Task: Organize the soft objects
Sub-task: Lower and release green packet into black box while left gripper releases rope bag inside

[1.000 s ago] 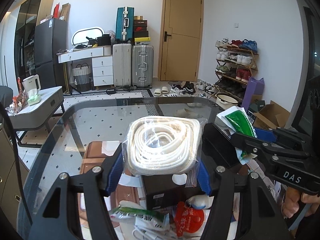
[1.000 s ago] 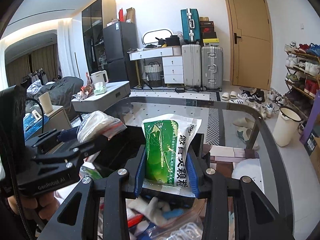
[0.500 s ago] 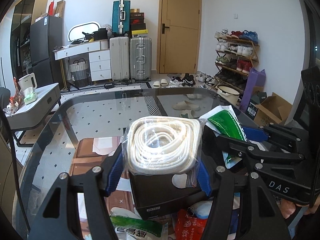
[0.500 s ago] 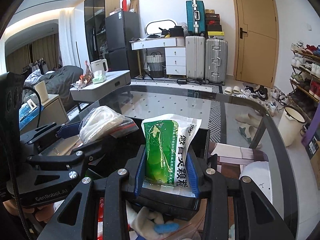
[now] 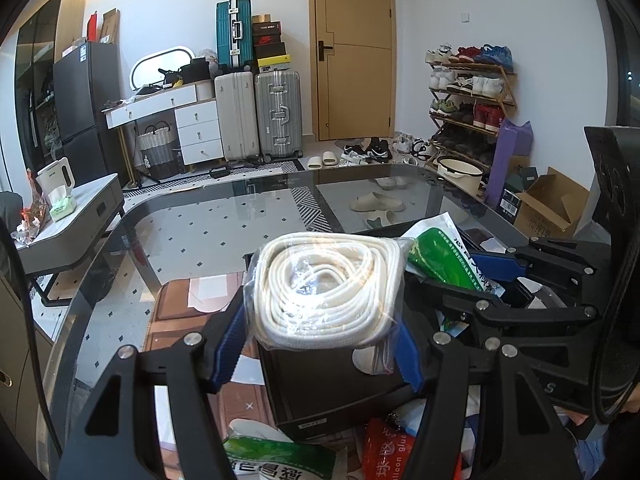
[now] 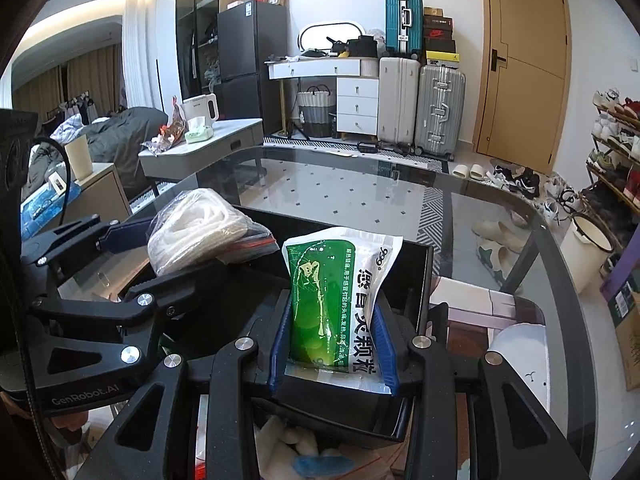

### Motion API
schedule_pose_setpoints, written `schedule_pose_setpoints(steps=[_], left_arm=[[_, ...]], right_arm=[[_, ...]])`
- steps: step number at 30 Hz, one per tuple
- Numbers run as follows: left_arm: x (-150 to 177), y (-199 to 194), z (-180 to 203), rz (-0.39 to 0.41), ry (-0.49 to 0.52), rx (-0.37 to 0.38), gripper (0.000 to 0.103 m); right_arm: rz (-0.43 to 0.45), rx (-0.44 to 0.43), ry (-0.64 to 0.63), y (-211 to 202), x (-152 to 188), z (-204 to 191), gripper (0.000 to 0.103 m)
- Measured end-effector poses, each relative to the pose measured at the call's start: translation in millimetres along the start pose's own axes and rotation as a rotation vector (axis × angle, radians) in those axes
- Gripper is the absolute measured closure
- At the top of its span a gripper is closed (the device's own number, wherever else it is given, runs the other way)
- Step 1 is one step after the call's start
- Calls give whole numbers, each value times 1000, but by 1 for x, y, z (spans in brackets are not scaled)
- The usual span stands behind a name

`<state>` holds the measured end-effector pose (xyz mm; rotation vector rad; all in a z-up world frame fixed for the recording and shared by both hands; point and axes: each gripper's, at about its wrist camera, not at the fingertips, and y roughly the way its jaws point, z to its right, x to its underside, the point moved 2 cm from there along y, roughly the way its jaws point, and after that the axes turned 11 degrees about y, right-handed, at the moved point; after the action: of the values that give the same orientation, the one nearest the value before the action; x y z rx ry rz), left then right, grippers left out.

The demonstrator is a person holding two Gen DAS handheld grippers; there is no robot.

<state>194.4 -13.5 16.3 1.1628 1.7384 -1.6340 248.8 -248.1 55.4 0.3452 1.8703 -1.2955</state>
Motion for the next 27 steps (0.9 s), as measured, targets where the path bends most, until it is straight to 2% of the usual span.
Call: schedule_pose_setpoints(steps=[12,16,23,26,27], left_arm=[[4,-6,-2,-3,1,15,40],[4,-7,-3,-5,6,19,39],[3,-10,-3,1,13,57,37],[3,-14,-3,4,5,77,26],[3,-17,-3,11,8,84,19]], right_arm=[[-54,-2,59,0,-3,-1,66],[-48,-13,48,-1,-1,-1,65],[36,28,-41,-14,4,-2,47],[67,55,-39,-24,1,3,34],[73,59,-23,-28,0,6,28]])
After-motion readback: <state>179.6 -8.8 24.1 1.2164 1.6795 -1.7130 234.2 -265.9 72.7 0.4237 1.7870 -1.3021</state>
